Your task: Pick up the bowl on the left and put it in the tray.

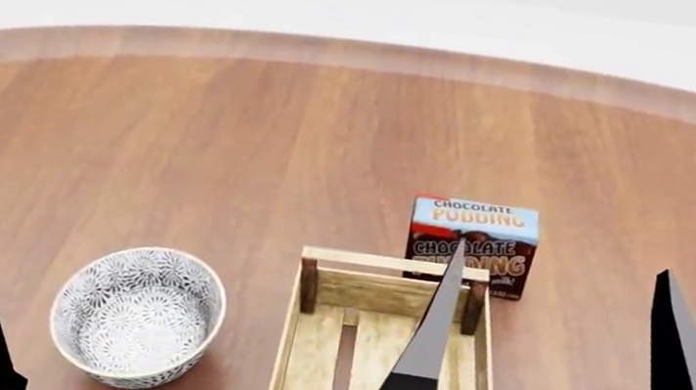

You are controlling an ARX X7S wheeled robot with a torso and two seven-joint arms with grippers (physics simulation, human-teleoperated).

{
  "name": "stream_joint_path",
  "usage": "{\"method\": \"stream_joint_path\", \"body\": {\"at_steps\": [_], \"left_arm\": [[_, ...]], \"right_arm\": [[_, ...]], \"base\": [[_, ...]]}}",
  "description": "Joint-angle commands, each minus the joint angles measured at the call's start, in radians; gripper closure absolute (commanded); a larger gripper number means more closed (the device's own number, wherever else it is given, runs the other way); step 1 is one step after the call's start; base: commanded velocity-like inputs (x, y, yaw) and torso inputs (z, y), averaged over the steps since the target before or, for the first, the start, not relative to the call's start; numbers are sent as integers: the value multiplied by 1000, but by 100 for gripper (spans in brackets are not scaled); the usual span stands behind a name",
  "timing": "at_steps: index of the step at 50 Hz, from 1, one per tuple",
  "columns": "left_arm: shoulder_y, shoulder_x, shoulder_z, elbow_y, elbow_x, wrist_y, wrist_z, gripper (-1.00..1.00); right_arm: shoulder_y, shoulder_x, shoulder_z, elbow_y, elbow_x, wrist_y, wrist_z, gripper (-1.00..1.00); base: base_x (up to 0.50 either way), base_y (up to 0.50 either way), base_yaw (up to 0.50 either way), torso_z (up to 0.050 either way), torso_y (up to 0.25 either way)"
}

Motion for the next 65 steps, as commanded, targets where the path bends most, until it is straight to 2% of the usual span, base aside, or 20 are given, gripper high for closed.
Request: {"method": "stream_joint_path", "body": {"at_steps": [1, 16, 20, 21, 26, 36, 65], "left_arm": [[19, 14, -24, -7, -10, 35, 27, -100], [30, -1, -15, -17, -10, 64, 18, -100], [25, -9, -3, -16, 4, 50, 11, -100], [1, -17, 12, 18, 19, -7, 6, -100], [-26, -26, 28, 52, 28, -72, -5, -100], [-29, -38, 38, 59, 29, -87, -14, -100], [-26, -53, 42, 31, 4, -59, -32, -100]], "right_arm": [[0, -12, 19, -7, -22, -15, -18, -100], [4, -1, 15, -10, -14, -27, -4, -100], [6, 1, 12, -9, -13, -27, -1, -100], [8, 1, 11, -10, -13, -26, -1, -100], [13, 4, 8, -12, -9, -25, 6, -100], [12, 13, 1, -10, -9, -37, 11, -100], [19, 28, -14, -1, -5, -55, 27, -100]], "base": [[0, 0, 0, 49, 0], [0, 0, 0, 50, 0], [0, 0, 0, 49, -24], [0, 0, 0, 48, -135], [0, 0, 0, 43, -175], [0, 0, 0, 35, -221], [0, 0, 0, 34, -226]]}}
